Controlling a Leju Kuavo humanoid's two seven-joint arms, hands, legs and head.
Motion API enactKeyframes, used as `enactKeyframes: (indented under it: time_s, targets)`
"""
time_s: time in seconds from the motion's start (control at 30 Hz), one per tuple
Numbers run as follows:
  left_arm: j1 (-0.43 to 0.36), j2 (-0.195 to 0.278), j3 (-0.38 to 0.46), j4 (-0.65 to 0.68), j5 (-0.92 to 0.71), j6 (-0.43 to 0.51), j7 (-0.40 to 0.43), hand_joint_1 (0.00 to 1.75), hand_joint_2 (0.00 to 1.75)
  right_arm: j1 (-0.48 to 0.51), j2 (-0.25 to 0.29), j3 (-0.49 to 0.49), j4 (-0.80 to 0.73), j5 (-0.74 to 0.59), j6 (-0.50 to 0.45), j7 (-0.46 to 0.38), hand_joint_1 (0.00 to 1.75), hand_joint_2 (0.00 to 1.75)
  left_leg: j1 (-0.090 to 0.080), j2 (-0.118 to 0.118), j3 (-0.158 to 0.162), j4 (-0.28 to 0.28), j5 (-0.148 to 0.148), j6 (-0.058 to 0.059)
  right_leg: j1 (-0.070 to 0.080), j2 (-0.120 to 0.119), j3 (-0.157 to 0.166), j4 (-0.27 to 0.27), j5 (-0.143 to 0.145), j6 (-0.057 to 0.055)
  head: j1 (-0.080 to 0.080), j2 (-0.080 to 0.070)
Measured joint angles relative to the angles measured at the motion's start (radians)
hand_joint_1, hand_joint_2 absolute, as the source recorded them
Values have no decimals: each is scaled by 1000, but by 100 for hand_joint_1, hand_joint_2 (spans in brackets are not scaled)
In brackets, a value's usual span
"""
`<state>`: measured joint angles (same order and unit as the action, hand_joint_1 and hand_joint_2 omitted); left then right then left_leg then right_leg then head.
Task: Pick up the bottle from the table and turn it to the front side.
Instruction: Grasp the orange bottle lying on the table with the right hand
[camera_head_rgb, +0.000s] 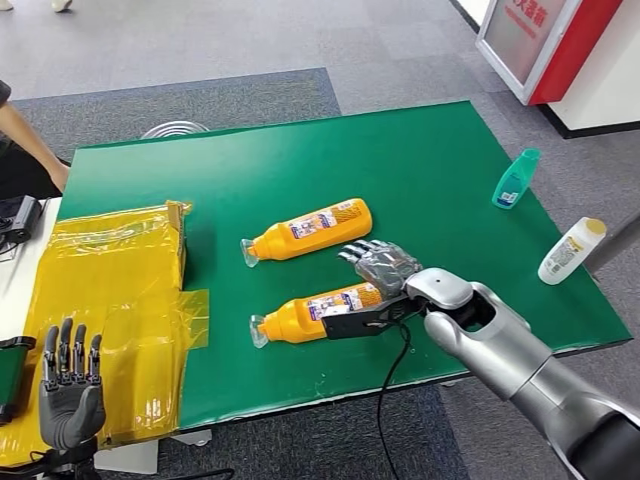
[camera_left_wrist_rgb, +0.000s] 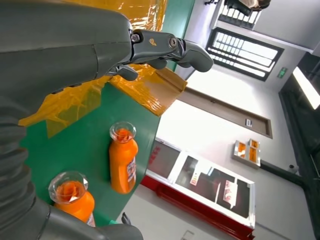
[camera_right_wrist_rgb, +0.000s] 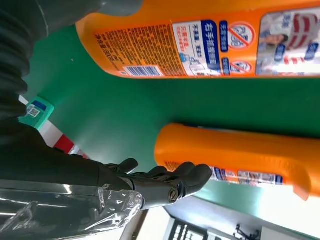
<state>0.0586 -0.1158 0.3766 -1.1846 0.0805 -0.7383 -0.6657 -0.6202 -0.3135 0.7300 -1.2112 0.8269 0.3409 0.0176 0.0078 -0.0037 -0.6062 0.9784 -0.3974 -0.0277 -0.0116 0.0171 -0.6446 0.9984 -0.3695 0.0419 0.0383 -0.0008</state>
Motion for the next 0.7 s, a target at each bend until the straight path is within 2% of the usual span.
enactKeyframes:
  time_s: [0.5,0.7]
  targets:
    - [-3,8,2,19,-3,-9,0,0,175,-102,-70,125,43,-137,99,-3,0,175,0,0,0,0,0,0,0,0,0,0,0,0,0,0]
    - [-8,10,2,27,-7,-11,0,0,175,-131,-79,171,59,-186,116,0,0,175,0,0,0,0,0,0,0,0,0,0,0,0,0,0]
